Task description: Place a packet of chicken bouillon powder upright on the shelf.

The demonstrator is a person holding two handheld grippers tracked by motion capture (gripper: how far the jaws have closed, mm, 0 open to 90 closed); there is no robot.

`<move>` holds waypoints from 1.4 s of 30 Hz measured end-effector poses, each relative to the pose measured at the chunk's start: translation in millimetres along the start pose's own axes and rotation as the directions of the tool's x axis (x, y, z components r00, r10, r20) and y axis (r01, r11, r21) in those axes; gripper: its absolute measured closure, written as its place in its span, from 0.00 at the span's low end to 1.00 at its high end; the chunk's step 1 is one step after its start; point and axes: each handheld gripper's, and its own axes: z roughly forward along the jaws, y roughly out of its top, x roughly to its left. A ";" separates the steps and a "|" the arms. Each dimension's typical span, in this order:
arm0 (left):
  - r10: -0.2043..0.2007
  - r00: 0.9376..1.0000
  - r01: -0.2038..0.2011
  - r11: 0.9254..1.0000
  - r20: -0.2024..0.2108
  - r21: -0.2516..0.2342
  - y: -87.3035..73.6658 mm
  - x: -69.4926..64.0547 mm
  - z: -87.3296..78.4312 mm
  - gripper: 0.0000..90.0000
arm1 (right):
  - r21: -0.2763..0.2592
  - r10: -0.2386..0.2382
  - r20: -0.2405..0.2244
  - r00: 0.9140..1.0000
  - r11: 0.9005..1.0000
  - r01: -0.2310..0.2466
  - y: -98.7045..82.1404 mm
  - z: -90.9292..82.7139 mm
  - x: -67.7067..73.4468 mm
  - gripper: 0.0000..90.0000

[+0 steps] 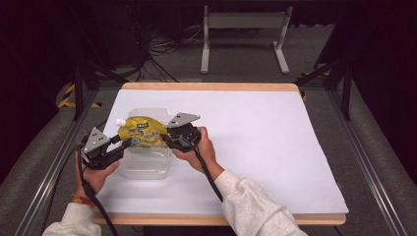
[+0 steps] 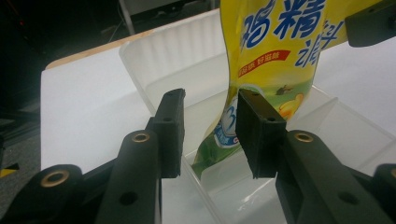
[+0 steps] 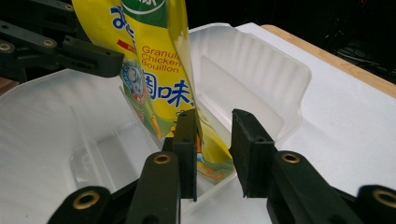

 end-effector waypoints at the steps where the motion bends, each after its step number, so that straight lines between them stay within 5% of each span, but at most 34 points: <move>1: 0.006 1.000 -0.006 1.000 -0.009 0.000 -0.8 -1.1 -1.5 0.70 | -0.001 -0.005 0.000 1.000 1.000 0.005 -0.2 -0.9 -0.2 0.80; 11: 0.014 0.999 -0.015 1.000 -0.031 -0.015 -2.8 -6.8 -12.3 0.70 | -0.015 -0.040 0.006 0.999 0.999 0.040 -1.2 -20.1 -1.5 0.80; 18: 0.018 1.000 -0.018 0.999 -0.010 -0.038 -1.9 -15.6 -22.3 0.69 | -0.007 -0.072 0.015 0.997 0.997 0.072 -3.8 -35.7 -5.4 0.80; 25: 0.035 0.999 -0.037 0.998 -0.041 -0.051 -0.7 -21.8 -29.2 0.67 | -0.001 -0.080 0.020 0.997 0.997 0.080 -9.1 -52.6 -14.0 0.77; 42: 0.062 0.997 -0.059 0.996 0.043 -0.066 -0.2 -44.6 -30.9 0.64 | 0.032 -0.155 0.050 0.987 0.988 0.154 -26.9 -85.0 -30.2 0.64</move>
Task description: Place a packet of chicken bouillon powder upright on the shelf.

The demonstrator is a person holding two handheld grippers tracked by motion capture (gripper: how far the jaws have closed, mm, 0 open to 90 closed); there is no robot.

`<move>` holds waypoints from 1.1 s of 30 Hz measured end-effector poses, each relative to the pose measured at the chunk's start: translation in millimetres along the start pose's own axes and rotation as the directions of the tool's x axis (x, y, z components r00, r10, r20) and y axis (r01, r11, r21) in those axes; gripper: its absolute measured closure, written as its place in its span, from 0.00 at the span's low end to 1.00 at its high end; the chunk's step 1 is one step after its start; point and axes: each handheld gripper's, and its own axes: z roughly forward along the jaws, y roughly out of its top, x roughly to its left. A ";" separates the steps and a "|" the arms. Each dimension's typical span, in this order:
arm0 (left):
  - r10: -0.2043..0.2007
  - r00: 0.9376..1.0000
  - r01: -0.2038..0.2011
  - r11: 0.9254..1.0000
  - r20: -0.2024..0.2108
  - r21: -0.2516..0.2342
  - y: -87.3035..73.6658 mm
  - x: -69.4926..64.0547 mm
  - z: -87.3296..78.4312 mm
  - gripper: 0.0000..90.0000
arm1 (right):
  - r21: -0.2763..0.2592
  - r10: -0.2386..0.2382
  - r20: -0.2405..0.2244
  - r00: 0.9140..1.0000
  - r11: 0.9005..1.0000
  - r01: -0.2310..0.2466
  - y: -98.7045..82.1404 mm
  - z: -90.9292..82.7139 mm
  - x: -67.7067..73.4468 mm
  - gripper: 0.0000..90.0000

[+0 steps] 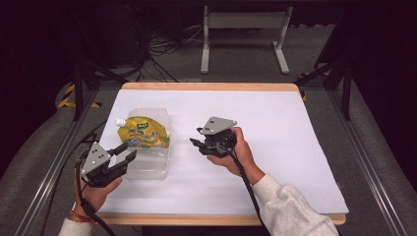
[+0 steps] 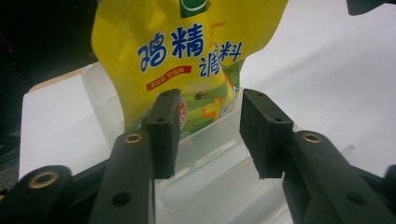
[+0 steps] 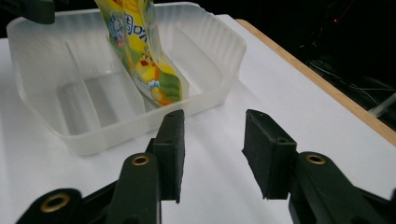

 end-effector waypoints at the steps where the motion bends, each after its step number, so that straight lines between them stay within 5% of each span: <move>1: 0.001 1.000 -0.001 1.000 -0.001 0.001 0.2 -1.4 0.4 0.61 | 0.004 -0.007 -0.001 1.000 1.000 0.007 -2.1 -2.2 -0.8 0.62; 19: 0.034 0.999 -0.034 0.999 0.013 0.014 1.3 -22.6 6.2 0.40 | 0.070 -0.072 0.062 0.995 0.995 0.068 -28.2 -28.5 -9.5 0.45; 33: 0.091 0.994 -0.093 0.995 0.068 0.036 7.3 -42.0 16.3 0.23 | 0.114 -0.060 0.075 0.995 0.992 0.051 -54.4 -51.8 -19.7 0.32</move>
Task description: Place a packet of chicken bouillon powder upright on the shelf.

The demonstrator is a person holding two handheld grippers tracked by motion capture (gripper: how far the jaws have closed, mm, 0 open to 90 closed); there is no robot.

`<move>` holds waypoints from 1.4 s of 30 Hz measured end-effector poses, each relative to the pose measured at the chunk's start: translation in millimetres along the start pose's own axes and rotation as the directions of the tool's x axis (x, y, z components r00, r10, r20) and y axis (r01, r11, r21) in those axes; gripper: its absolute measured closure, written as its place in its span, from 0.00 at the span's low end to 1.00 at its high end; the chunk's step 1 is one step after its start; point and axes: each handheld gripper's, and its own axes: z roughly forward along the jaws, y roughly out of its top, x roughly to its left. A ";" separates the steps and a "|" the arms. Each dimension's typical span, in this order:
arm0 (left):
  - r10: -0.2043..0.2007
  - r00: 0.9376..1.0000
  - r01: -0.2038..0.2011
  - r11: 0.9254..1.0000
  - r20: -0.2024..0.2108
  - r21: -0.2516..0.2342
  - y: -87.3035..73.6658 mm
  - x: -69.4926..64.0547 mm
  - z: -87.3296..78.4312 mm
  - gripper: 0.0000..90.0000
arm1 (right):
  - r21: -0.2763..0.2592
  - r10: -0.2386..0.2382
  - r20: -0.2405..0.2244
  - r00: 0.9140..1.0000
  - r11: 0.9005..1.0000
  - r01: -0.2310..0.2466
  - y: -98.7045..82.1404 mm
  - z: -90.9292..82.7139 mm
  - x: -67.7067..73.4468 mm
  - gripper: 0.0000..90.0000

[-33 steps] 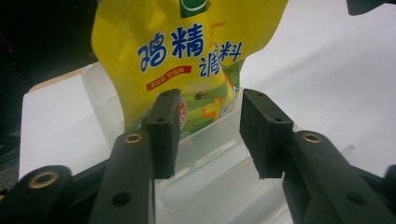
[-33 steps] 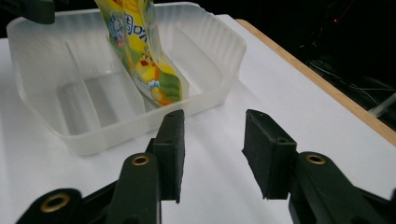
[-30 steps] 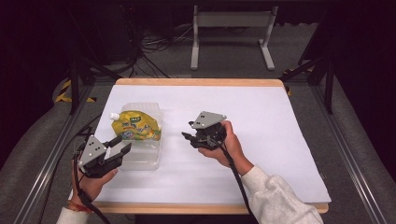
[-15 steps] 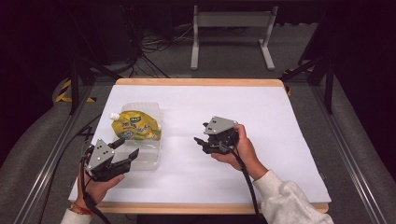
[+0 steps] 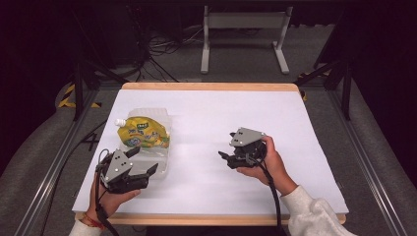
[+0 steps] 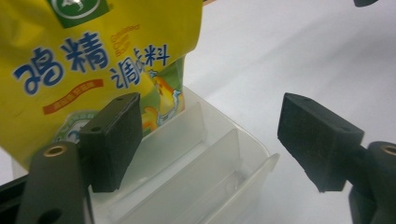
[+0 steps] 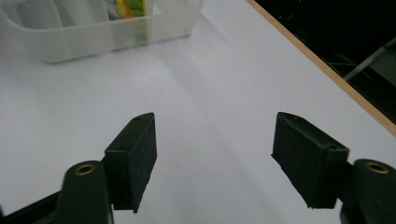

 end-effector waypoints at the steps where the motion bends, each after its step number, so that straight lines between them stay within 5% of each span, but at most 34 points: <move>1: 0.002 1.000 -0.002 1.000 0.002 -0.001 1.1 -1.4 1.0 0.22 | 0.004 0.002 0.004 1.000 1.000 -0.002 -1.7 -1.0 -0.3 0.31; 17: 0.039 0.995 -0.040 0.999 0.097 0.008 10.4 -21.0 18.5 0.10 | 0.038 0.008 0.083 0.997 0.999 -0.011 -43.0 -28.3 -7.1 0.23; 24: 0.088 0.985 -0.090 0.996 0.147 0.007 13.5 -37.4 29.9 0.10 | 0.067 0.009 0.131 0.991 0.998 -0.018 -67.6 -41.0 -10.4 0.22; 29: 0.128 0.974 -0.131 0.991 0.188 0.002 16.8 -53.4 35.0 0.09 | 0.094 0.015 0.161 0.987 0.995 -0.031 -90.3 -50.6 -13.7 0.21; 35: 0.159 0.949 -0.168 0.986 0.273 0.009 14.6 -67.4 48.5 0.09 | 0.125 0.001 0.222 0.975 0.992 -0.029 -116.2 -61.6 -14.0 0.21; 42: 0.163 0.932 -0.184 0.982 0.325 0.038 9.1 -80.1 63.6 0.09 | 0.119 0.074 0.249 0.966 0.987 -0.106 -149.3 -77.8 -15.7 0.20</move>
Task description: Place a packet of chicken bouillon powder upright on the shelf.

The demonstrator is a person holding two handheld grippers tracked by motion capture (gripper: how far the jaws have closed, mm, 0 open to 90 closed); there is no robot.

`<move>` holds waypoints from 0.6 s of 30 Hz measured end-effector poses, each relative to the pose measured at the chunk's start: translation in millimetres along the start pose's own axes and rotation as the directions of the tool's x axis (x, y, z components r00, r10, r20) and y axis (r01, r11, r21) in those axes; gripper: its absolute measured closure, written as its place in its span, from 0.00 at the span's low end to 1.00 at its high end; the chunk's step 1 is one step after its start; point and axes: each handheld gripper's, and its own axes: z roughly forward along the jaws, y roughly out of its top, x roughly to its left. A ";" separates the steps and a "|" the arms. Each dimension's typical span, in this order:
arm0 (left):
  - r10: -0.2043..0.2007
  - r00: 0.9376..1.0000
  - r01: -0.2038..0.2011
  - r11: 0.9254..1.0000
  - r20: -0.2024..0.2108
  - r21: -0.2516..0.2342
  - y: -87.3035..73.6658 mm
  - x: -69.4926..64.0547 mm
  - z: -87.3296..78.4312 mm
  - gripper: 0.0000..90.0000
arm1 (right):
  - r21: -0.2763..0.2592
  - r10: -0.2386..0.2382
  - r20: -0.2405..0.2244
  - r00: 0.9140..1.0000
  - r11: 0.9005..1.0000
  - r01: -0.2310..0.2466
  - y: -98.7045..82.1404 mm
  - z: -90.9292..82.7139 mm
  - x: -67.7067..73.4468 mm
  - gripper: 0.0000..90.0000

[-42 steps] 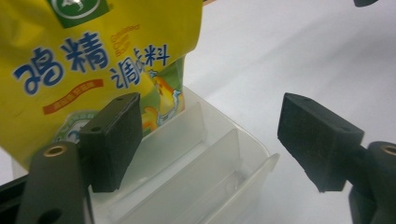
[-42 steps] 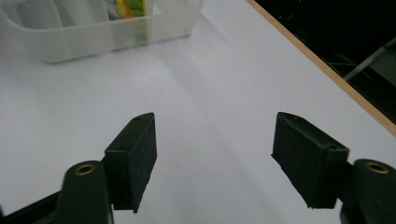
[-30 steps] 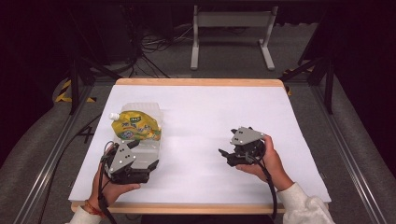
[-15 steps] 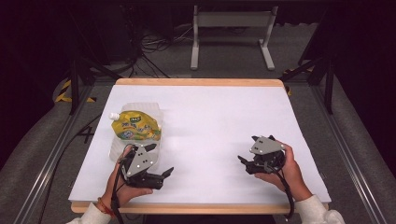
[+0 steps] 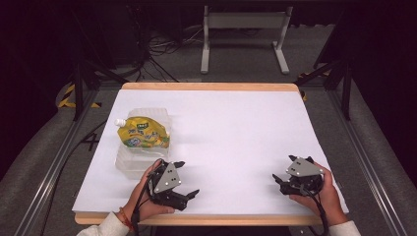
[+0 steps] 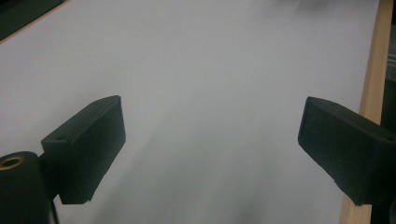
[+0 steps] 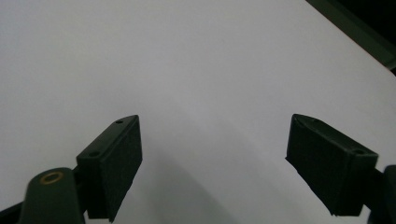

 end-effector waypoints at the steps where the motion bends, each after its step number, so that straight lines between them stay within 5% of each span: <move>1: -0.002 1.000 0.002 1.000 0.005 0.005 -0.3 -0.9 1.8 0.09 | -0.004 0.024 0.000 1.000 1.000 -0.024 -7.0 -2.9 -2.0 0.20; 5: 0.022 0.999 -0.023 0.999 0.025 0.038 -2.2 -5.8 11.3 0.09 | -0.015 0.097 0.004 0.995 0.995 -0.096 -27.2 -13.5 -9.1 0.20; 8: 0.027 0.999 -0.030 0.998 0.044 0.051 -3.8 -8.0 16.1 0.09 | -0.055 0.192 0.023 0.981 0.980 -0.191 -47.9 -25.7 -15.8 0.20; 15: 0.034 0.998 -0.038 0.996 0.055 0.082 -4.3 -10.4 25.6 0.09 | -0.071 0.257 0.047 0.965 0.965 -0.254 -58.3 -32.8 -23.4 0.19; 18: 0.048 0.997 -0.053 0.995 0.064 0.088 -4.0 -11.4 28.0 0.09 | -0.055 0.239 0.066 0.969 0.970 -0.235 -58.7 -31.5 -20.6 0.20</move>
